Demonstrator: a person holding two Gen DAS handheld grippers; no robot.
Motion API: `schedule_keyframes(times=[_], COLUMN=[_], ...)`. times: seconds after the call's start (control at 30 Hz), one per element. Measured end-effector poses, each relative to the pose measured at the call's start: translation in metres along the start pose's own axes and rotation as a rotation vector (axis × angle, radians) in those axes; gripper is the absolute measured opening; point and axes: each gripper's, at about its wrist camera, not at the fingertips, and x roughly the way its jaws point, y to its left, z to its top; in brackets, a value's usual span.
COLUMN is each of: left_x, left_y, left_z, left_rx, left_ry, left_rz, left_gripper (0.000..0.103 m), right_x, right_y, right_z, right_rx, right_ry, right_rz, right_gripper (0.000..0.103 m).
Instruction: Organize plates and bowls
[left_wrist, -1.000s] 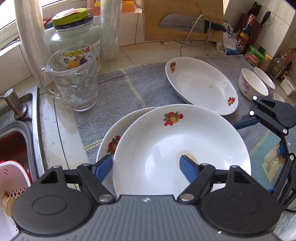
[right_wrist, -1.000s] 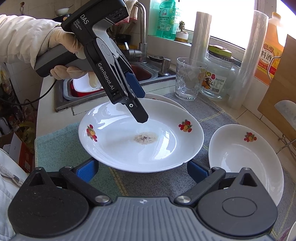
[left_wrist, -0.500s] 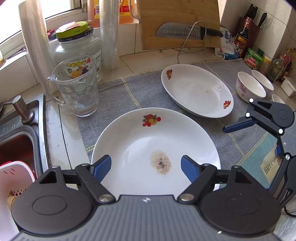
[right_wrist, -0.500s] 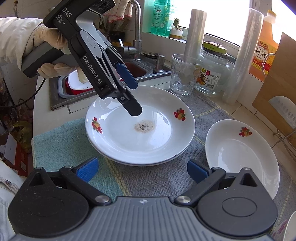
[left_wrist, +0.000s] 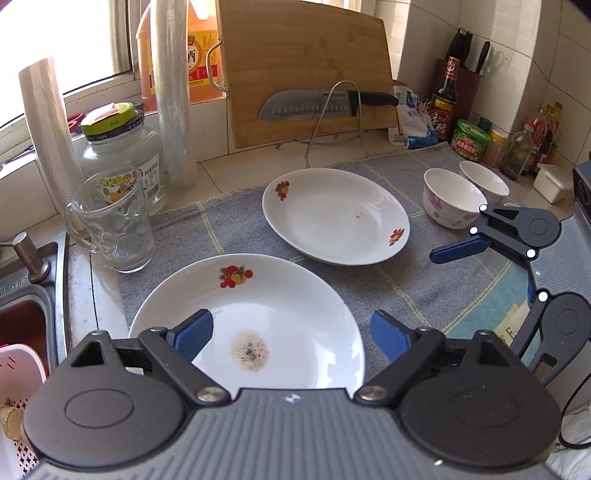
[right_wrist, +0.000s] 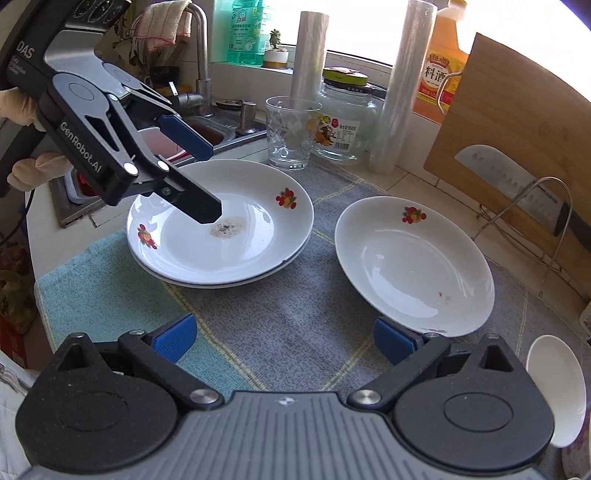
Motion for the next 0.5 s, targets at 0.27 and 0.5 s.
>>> schedule_keyframes(times=[0.27, 0.5], left_x=[0.0, 0.017], left_y=[-0.038, -0.078], left_z=[-0.005, -0.005], left_rx=[-0.116, -0.182], left_ry=[-0.056, -0.065], left_rz=[0.057, 0.119], left_gripper=[0.093, 0.094], right_x=[-0.011, -0.02], right_y=[-0.037, -0.074], right_z=[-0.015, -0.023], right_rx=[0.016, 0.015], right_ry=[-0.003, -0.003], right_rz=[-0.016, -0.018], right_gripper=[0.103, 0.103])
